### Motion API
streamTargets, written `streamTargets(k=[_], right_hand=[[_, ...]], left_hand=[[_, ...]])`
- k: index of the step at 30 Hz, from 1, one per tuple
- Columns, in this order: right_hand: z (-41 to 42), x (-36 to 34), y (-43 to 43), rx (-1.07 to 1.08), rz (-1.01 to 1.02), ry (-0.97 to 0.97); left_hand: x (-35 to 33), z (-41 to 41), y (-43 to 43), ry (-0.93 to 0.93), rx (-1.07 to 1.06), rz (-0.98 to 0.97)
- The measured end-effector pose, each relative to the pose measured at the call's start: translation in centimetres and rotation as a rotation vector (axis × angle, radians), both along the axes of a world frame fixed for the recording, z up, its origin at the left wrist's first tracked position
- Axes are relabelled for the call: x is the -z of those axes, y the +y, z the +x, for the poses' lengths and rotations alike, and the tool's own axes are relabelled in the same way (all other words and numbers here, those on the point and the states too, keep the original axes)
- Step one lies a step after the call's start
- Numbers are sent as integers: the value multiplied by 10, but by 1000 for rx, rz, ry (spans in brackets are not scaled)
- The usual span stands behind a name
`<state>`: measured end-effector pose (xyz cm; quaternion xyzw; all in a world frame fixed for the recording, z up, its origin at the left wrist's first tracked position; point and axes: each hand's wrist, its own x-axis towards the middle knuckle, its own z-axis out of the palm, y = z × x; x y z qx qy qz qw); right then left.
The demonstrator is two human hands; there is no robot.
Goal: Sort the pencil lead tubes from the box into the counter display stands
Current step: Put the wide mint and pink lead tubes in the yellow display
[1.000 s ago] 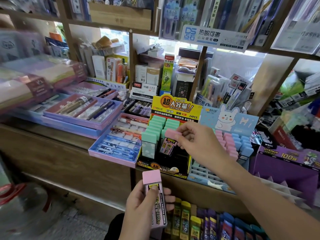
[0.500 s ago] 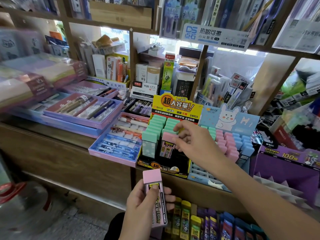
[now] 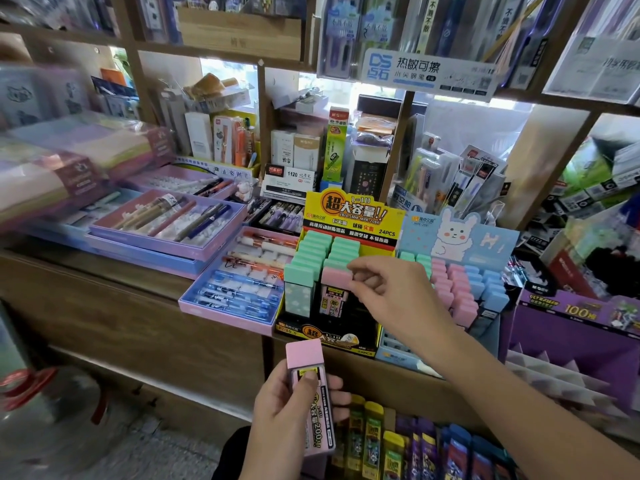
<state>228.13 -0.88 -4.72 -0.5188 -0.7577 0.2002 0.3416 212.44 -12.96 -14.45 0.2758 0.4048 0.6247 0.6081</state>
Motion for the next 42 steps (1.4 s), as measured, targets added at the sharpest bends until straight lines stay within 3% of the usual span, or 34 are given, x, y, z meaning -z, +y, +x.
streamTargets(k=[3,8,16,21,25,33,42], right_hand=[[14,3,-26,-5,-87,209],[50,21,-71,-30,-227,278],[116,66,-110,-152,-591,91],[147,101,-106,-81,-690,-182],[155,117,-101,-56,-843,-268],[159,127,-100,-11,-885,-261],[160,131,-102,13,-877,-235]], left_hand=[[0,0,-1,37,-5,5],[1,3,0,72,-35,29],[-10,5,3,305,24,113],[-27,3,16,609,22,262],[-49,-1,31,747,35,314],[-83,-17,68,913,77,393],[-98,-32,93,1230,-30,445]])
